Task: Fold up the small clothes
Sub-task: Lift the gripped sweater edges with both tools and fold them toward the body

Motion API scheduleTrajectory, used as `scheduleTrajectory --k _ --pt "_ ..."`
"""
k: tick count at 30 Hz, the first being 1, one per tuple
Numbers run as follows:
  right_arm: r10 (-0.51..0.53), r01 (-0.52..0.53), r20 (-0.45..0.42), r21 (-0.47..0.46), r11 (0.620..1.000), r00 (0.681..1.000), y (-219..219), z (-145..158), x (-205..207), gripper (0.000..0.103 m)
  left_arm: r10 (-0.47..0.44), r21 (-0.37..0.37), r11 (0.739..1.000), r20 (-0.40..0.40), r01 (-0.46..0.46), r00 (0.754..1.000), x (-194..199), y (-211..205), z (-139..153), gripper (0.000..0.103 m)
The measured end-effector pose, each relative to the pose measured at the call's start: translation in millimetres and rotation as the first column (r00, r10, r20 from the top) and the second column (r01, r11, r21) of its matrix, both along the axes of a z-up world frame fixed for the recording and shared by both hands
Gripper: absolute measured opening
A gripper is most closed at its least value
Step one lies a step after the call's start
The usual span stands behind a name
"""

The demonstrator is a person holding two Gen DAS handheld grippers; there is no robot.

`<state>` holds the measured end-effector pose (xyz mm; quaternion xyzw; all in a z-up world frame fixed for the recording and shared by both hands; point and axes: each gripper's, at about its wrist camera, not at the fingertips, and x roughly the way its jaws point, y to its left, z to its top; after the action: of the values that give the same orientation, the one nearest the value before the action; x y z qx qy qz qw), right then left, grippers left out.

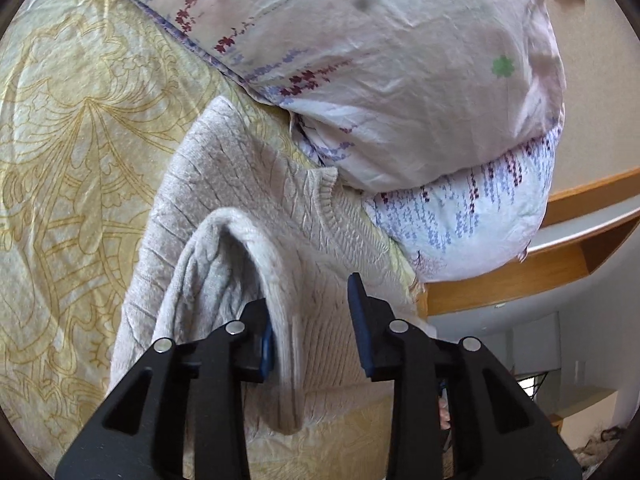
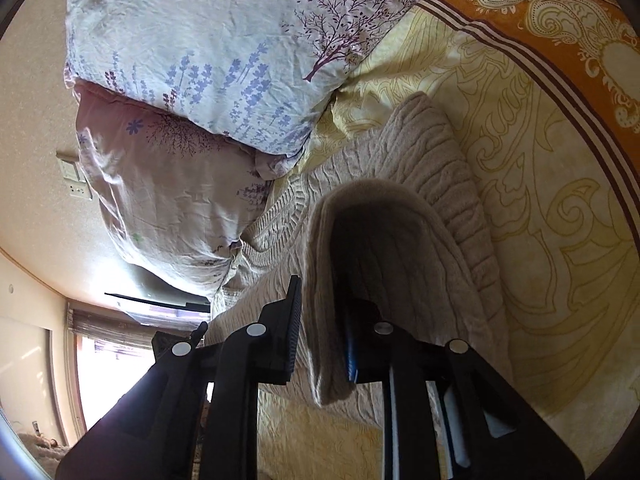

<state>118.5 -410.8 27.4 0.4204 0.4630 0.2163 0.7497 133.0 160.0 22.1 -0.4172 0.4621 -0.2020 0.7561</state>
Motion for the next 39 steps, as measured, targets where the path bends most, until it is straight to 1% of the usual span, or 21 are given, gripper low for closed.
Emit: scheduleTrajectory --k 2,4,5,6,8,9,12,16,19,20,22,24,25,28,30,33,35,36,37,38,39 --pt "0.01 -0.011 -0.006 -0.005 1.0 1.0 1.2 -0.8 -4.4 0.019 -0.05 0.051 0.997 -0.007 0.05 0.999 -3.7 -7.0 1.5 0.031" --pt "0.018 -0.018 -0.009 -0.01 1.0 1.0 3.1 -2.3 -7.2 0.019 -0.08 0.071 0.994 -0.017 0.081 0.997 -6.5 -10.7 0.6 0.031" --pt "0.021 -0.021 -0.007 -0.015 1.0 1.0 4.8 -2.8 -7.8 0.019 -0.085 0.075 0.993 -0.022 0.086 0.996 -7.3 -11.0 -0.6 0.028" --pt "0.026 -0.026 0.002 -0.024 0.999 1.0 7.2 -2.4 -6.9 0.019 -0.085 0.076 0.993 -0.025 0.087 0.996 -7.4 -10.7 -2.1 0.024" --pt "0.026 -0.024 0.045 -0.051 0.998 0.999 11.5 3.7 -6.1 0.014 -0.069 0.059 0.996 -0.03 0.071 0.997 -6.1 -7.6 -4.7 0.007" --pt "0.02 -0.017 0.066 -0.051 0.999 0.998 11.5 7.8 -4.6 0.011 -0.054 0.045 0.997 -0.023 0.055 0.998 -5.3 -4.8 -4.5 0.008" --pt "-0.02 0.028 0.153 -0.048 0.998 0.988 8.4 27.4 2.6 0.01 -0.007 0.012 1.0 0.029 0.006 1.0 0.5 4.5 6.1 0.007" --pt "-0.078 0.089 0.271 -0.03 0.996 0.959 2.2 56.8 19.4 0.01 0.052 -0.02 0.999 0.097 -0.05 0.994 21.1 13.1 27.0 0.007" --pt "-0.111 0.125 0.306 -0.027 0.992 0.946 6.1 65.1 36.4 0.009 0.089 -0.011 0.996 0.121 -0.089 0.989 39.6 13.9 33.4 0.007" --pt "-0.129 0.148 0.29 -0.045 0.988 0.948 7.1 60.9 43.0 0.009 0.099 0.008 0.995 0.11 -0.101 0.989 46.3 12.5 29.9 0.007" --pt "-0.156 0.176 0.202 -0.083 0.981 0.967 7.2 40.1 59.1 0.01 0.112 0.057 0.992 0.053 -0.115 0.992 58.8 8.4 14.9 0.007" --pt "-0.191 0.197 0.088 -0.077 0.977 0.978 4.9 12.6 71.2 0.01 0.128 0.056 0.99 0.016 -0.129 0.992 66.6 5.5 -1.2 0.007" --pt "-0.205 0.209 0.065 -0.055 0.976 0.977 4.2 5.8 72.3 0.01 0.135 0.046 0.99 0.007 -0.135 0.991 68.6 5.0 -4.8 0.007" --pt "-0.232 0.236 0.092 -0.033 0.971 0.968 2.7 8.9 73.4 0.01 0.152 0.02 0.988 0.035 -0.153 0.988 71.6 6.9 -1.8 0.007" --pt "-0.244 0.249 0.101 -0.034 0.968 0.964 -0.7 12.1 76.0 0.009 0.154 0.03 0.987 0.043 -0.156 0.987 76.1 6.8 0.0 0.007" --pt "-0.258 0.261 0.052 -0.048 0.964 0.965 -3.5 2.9 83.8 0.01 0.157 0.053 0.986 0.009 -0.158 0.987 83.4 5.2 -9.1 0.007" --pt "-0.264 0.264 0.007 -0.051 0.963 0.965 -3.9 -4.9 86.1 0.01 0.17 0.048 0.984 -0.014 -0.169 0.985 86.4 3.3 -15.4 0.008" --pt "-0.265 0.264 -0.004 -0.042 0.964 0.964 -3.2 -7.6 86.4 0.012 0.18 0.044 0.983 -0.019 -0.179 0.983 86.7 2.5 -16.6 0.008" --pt "-0.262 0.262 -0.014 -0.037 0.964 0.965 -1.4 -9.0 87.3 0.022 0.188 0.042 0.981 -0.02 -0.187 0.982 87.1 2.3 -17.1 0.011" --pt "-0.26 0.26 -0.02 -0.035 0.965 0.965 -0.8 -9.1 88.3 0.028 0.189 0.039 0.981 -0.021 -0.189 0.982 87.7 2.2 -17.2 0.015" --pt "-0.257 0.256 -0.018 -0.03 0.966 0.966 0.3 -8.1 89.2 0.039 0.19 0.039 0.981 -0.022 -0.189 0.982 88.3 1.9 -17.3 0.017"
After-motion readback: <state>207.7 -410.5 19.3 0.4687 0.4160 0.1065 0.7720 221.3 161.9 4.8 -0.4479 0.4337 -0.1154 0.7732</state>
